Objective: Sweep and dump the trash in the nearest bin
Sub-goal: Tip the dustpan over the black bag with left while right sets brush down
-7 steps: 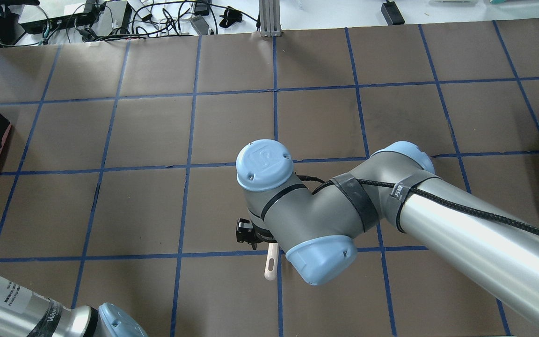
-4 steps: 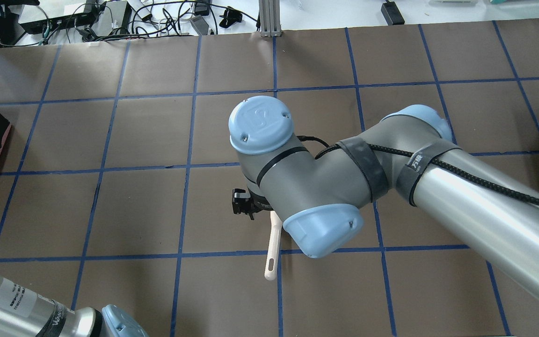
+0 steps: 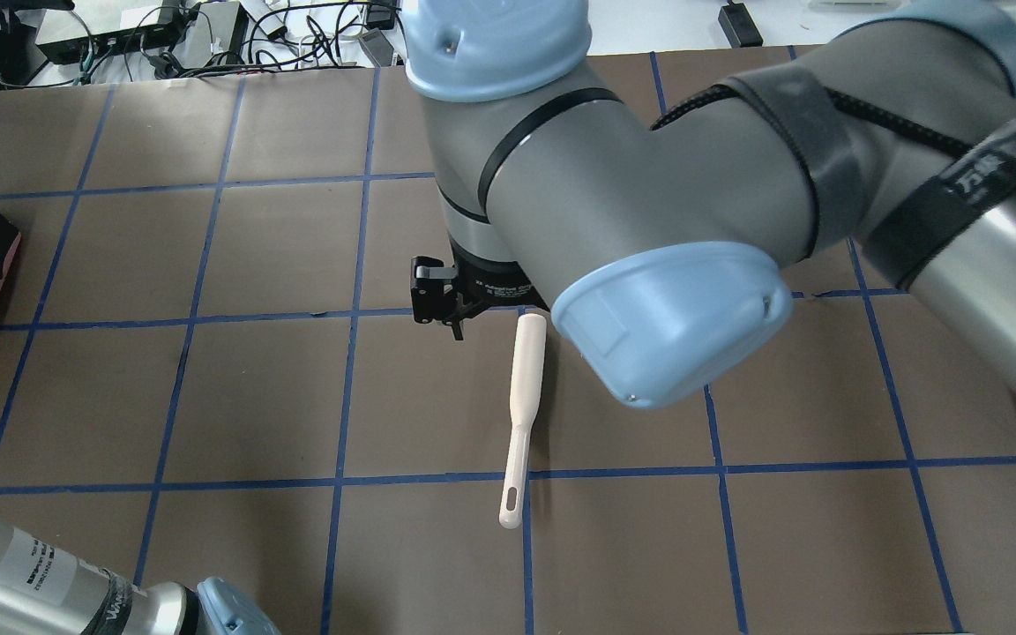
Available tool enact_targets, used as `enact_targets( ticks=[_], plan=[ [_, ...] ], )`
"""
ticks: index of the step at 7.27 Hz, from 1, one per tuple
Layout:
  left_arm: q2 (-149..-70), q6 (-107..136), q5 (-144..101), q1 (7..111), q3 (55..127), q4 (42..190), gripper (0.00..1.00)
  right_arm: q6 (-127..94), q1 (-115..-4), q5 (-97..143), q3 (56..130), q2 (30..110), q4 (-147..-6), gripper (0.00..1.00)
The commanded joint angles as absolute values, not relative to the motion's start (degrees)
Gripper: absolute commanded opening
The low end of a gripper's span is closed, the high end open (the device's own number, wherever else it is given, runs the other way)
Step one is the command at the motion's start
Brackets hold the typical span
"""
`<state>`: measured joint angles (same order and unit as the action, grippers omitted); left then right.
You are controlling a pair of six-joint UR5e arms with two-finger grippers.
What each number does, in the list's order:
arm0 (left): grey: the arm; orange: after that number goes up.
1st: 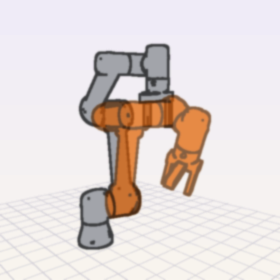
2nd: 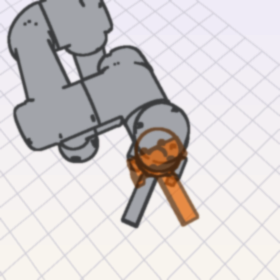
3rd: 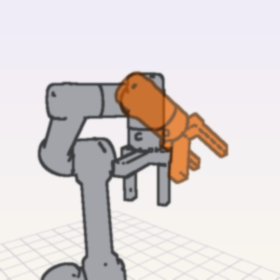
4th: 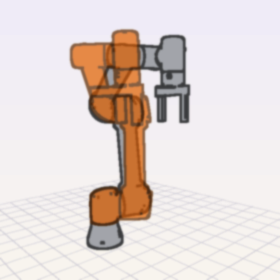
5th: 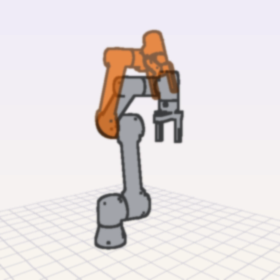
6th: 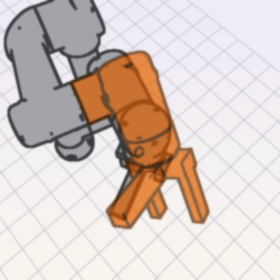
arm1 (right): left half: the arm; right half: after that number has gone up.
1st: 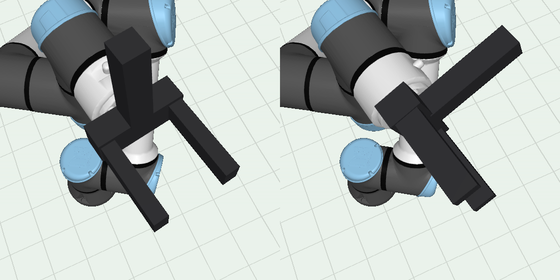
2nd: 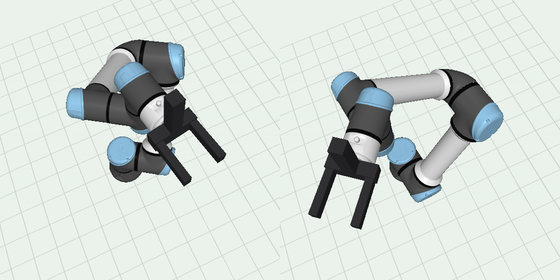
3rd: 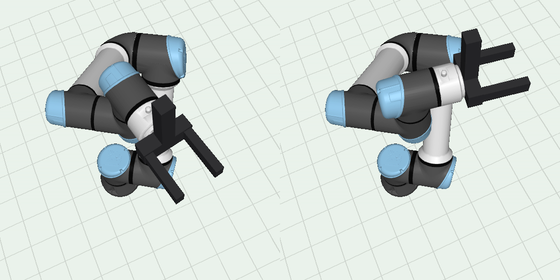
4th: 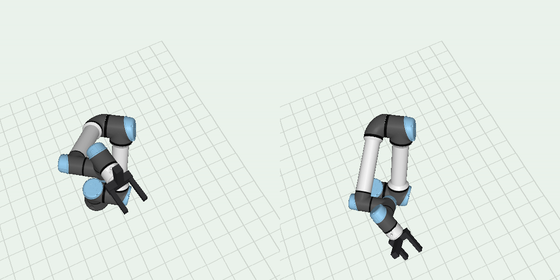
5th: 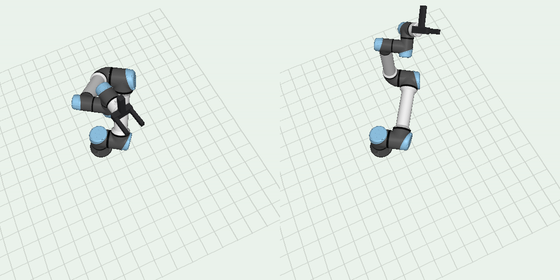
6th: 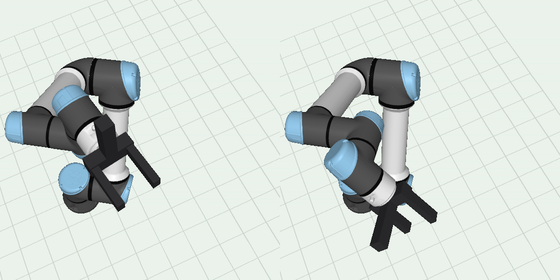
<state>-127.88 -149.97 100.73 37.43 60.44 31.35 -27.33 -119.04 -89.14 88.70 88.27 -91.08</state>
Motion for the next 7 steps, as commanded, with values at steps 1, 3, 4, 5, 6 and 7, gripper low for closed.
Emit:
enact_targets(
  ticks=[1,3,4,5,6,7],
  plan=[
    [-125.78,-149.77,98.02,37.7,60.21,31.38,0.0,-19.99,-115.08,-89.56,87.1,89.12,-89.47,1.0],
    [-121.06,-148.72,95.19,39.88,60.03,35.21,0.0,-8.42,-104.03,-89.65,87.01,91.91,-87.99,1.0],
    [-117.98,-143.75,95.01,42.34,60.12,41.25,0.0,-0.61,-98.67,-89.65,87.01,92.54,-88.33,1.0],
    [-115.86,-134.48,94.05,43.32,60.64,48.97,0.0,2.95,-94.87,-88.69,87.01,92.81,-88.68,1.0],
    [-114.71,-128.29,89.87,43.5,61.51,54.96,0.0,2.9,-94.66,-88.94,87.19,93.68,-88.42,1.0],
    [-113.83,-123.45,86.95,43.51,63.79,58.24,0.0,2.9,-94.4,-89.03,87.19,93.78,-87.98,1.0]
  ],
)
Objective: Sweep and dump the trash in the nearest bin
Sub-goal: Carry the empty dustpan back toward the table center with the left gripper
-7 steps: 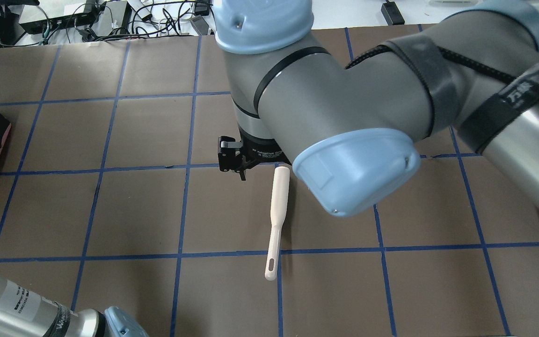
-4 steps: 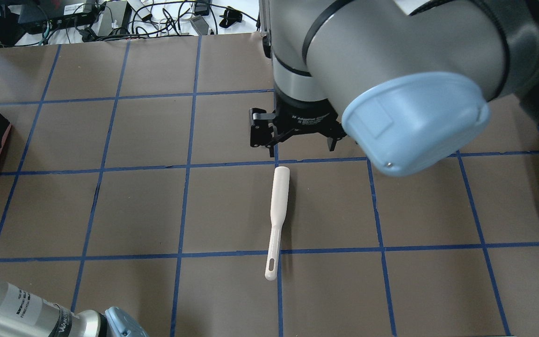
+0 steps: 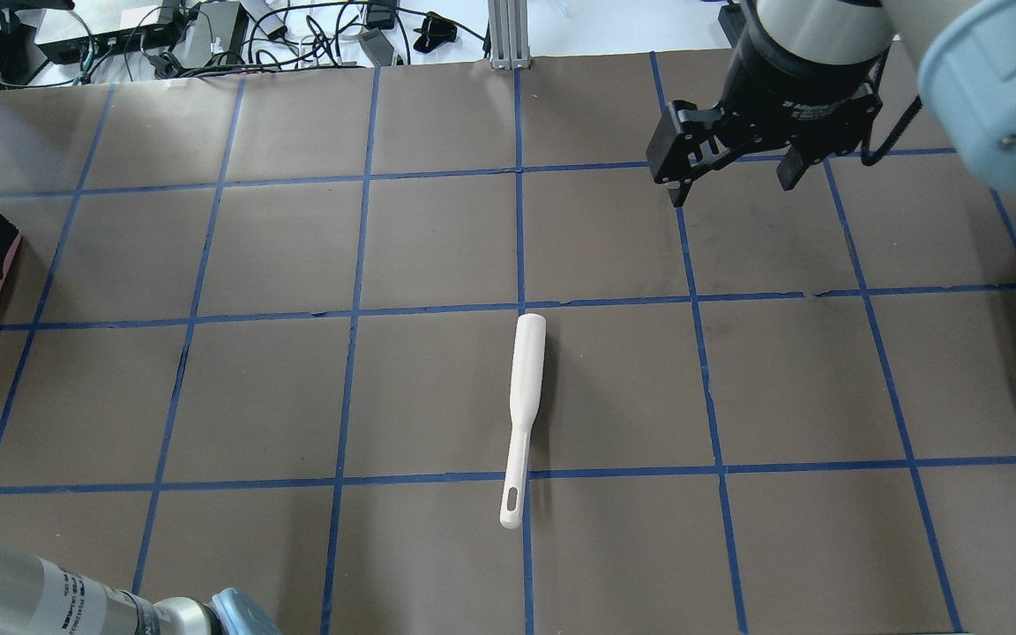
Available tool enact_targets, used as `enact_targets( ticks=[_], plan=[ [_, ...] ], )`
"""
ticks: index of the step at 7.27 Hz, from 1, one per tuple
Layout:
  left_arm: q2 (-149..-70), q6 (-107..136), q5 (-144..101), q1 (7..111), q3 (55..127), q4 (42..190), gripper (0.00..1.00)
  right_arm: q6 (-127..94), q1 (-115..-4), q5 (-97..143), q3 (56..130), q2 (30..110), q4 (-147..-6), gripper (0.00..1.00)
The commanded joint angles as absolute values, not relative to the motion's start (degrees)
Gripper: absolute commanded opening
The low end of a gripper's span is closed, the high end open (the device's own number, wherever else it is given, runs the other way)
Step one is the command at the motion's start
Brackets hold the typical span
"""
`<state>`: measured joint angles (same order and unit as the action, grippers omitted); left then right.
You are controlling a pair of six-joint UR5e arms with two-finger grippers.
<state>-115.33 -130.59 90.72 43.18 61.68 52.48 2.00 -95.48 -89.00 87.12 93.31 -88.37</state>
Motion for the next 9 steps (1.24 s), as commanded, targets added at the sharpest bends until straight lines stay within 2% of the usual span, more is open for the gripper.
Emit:
enact_targets(
  ticks=[1,3,5,9],
  plan=[
    [-112.6,-116.44,83.79,44.46,68.16,58.62,0.0,2.99,-94.39,-88.69,87.27,93.95,-88.07,1.0],
    [-108.65,-101.67,83.76,49.37,76.26,58.88,0.0,2.9,-94.48,-89.12,87.36,93.87,-88.85,1.0],
    [-106.62,-84.55,83.24,52.02,81.27,62.75,0.0,2.9,-94.48,-89.38,87.36,93.87,-89.03,1.0],
    [-103.62,-57.63,88.03,63.43,87.44,64.86,0.0,3.16,-94.57,-89.64,87.98,93.52,-90.96,1.0]
  ],
)
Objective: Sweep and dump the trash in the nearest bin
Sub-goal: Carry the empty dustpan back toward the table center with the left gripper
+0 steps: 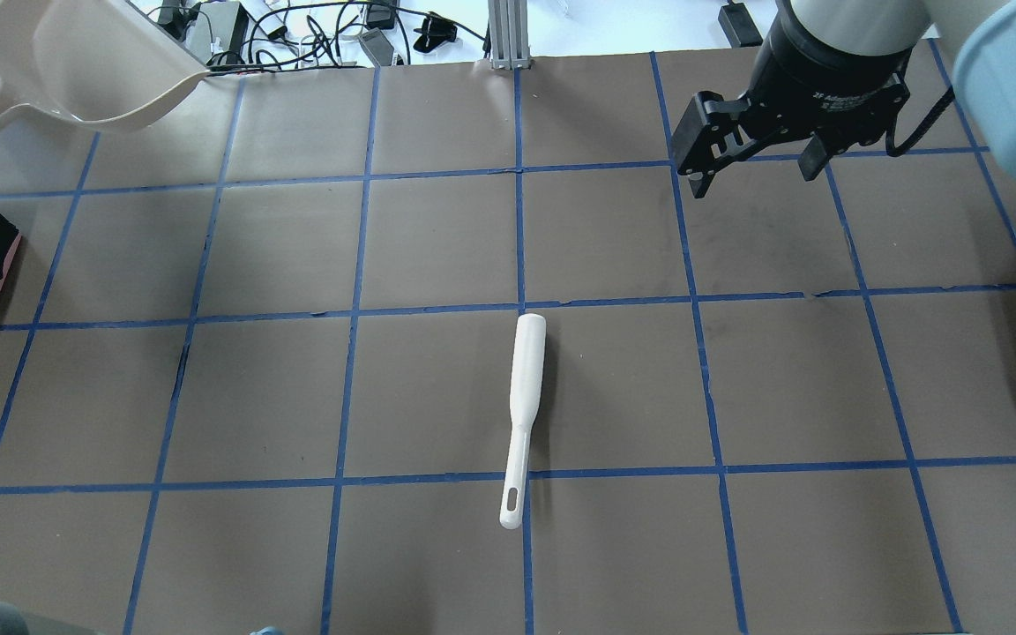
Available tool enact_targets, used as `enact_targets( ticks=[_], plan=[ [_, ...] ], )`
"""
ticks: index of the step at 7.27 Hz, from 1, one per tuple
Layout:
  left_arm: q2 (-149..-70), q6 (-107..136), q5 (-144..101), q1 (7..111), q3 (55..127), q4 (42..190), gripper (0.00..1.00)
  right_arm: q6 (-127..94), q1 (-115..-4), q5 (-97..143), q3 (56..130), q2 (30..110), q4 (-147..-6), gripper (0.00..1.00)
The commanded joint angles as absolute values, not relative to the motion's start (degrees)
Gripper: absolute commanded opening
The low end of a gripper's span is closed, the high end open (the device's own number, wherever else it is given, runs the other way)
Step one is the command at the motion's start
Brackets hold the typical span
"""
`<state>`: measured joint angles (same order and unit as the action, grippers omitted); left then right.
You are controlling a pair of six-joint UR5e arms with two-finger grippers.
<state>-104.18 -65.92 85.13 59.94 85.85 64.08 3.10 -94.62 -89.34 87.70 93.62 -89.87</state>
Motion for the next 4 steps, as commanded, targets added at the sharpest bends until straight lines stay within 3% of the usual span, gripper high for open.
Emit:
enact_targets(
  ticks=[1,4],
  plan=[
    [-103.36,-50.0,90.5,68.42,87.97,65.04,0.0,3.08,-94.66,-89.3,88.59,93.52,-91.58,1.0],
    [-105.11,-25.65,93.87,83.8,87.28,68.45,0.0,3.16,-94.22,-89.3,89.29,91.42,-96.23,1.0]
  ],
)
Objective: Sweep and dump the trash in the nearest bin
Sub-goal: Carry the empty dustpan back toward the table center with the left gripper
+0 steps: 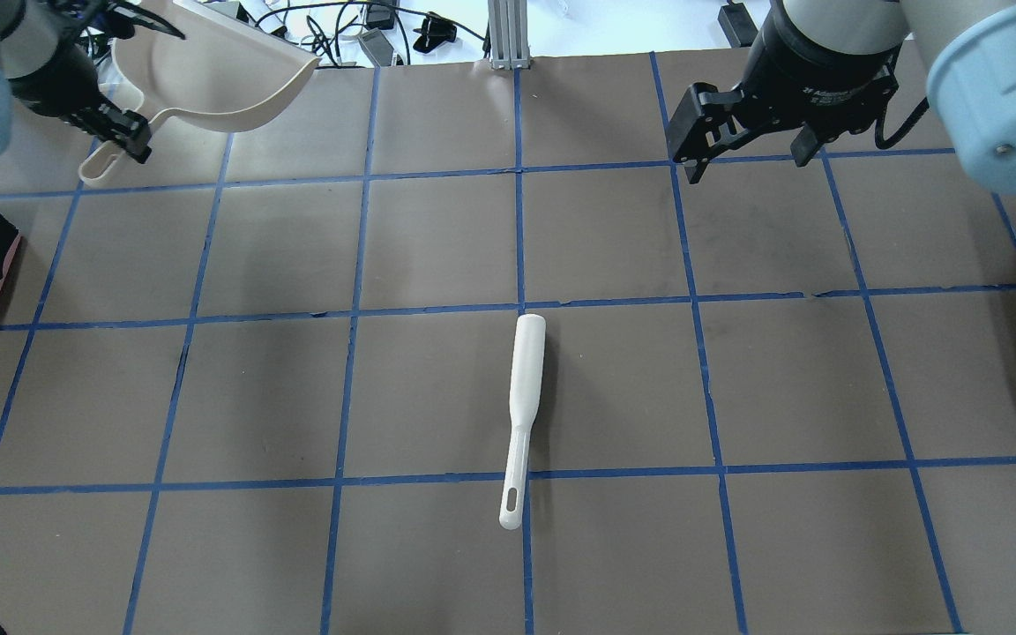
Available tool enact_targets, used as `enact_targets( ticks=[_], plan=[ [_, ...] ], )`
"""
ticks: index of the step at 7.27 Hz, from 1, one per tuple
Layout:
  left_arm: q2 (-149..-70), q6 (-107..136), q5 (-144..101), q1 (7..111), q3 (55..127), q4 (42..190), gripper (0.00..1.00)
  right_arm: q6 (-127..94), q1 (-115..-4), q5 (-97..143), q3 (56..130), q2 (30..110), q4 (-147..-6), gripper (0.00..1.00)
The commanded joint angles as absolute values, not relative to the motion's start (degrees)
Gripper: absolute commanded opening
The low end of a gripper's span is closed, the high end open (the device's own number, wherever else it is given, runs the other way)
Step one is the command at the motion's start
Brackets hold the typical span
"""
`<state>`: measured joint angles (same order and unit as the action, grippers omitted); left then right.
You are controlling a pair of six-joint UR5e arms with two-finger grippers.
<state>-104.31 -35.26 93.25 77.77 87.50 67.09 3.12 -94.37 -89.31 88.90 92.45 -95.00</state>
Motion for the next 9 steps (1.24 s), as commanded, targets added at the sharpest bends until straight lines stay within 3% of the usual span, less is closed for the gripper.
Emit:
enact_targets(
  ticks=[1,6,9],
  plan=[
    [-105.47,-22.62,93.35,86.63,87.28,70.29,0.0,3.08,-94.13,-89.38,89.3,91.32,-96.94,1.0],
    [-108.01,-9.96,87.27,97.1,86.58,74.8,0.0,3.08,-94.31,-89.38,90.62,91.32,-100.2,1.0],
    [-113.63,-2.76,86.57,100.97,82.54,74.35,0.0,2.99,-94.31,-89.3,90.97,91.23,-100.89,1.0]
  ],
)
